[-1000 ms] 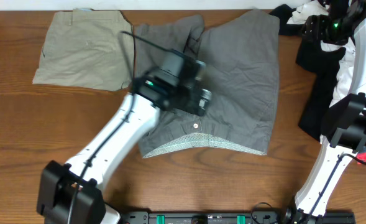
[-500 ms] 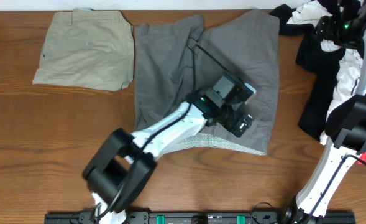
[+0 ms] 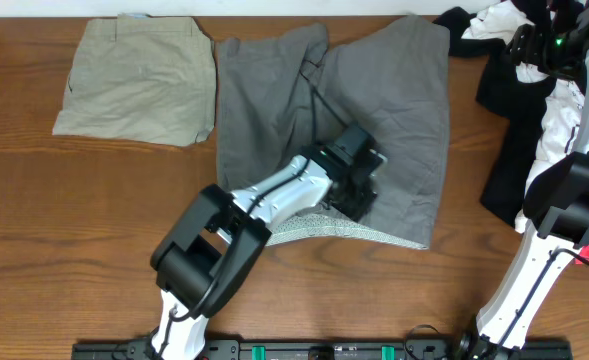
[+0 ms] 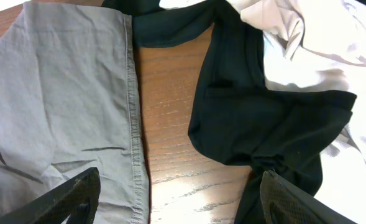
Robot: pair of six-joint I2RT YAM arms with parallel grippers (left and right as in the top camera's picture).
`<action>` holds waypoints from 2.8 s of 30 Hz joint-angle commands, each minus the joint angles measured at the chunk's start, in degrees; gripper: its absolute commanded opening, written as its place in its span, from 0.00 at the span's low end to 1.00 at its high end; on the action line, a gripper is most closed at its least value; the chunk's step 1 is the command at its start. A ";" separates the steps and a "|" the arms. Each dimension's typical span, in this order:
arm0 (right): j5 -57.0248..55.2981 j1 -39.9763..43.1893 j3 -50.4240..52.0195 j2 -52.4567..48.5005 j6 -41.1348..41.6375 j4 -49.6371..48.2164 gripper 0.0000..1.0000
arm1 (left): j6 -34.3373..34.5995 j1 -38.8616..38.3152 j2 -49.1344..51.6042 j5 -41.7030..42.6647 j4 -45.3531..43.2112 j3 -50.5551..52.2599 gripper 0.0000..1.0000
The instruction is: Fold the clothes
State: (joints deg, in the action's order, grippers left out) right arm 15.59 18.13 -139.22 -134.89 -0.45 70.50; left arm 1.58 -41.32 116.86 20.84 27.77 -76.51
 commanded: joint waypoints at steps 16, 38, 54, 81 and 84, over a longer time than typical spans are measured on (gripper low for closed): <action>0.76 -2.64 0.09 0.72 -1.16 1.07 0.80 | 6.01 22.93 3.10 2.08 20.37 -1.14 0.60; 0.20 -12.98 28.20 0.72 3.78 -20.83 0.80 | 4.72 18.21 -26.36 1.75 26.08 -2.78 0.77; -0.81 -15.76 36.96 0.72 7.28 -33.07 0.47 | 5.99 2.99 -16.74 -6.97 35.30 -2.45 0.77; -0.79 -15.80 36.96 0.72 7.23 -33.24 0.45 | 11.43 -13.35 -1.27 -20.00 32.50 -0.42 0.81; -0.79 -15.67 36.96 0.72 7.23 -33.20 0.44 | 12.37 -13.35 -0.35 -20.48 32.57 -0.42 0.70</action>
State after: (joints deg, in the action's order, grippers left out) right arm 14.55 3.03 -103.42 -134.28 5.96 36.62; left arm 11.29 -54.85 115.74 3.53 59.99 -77.54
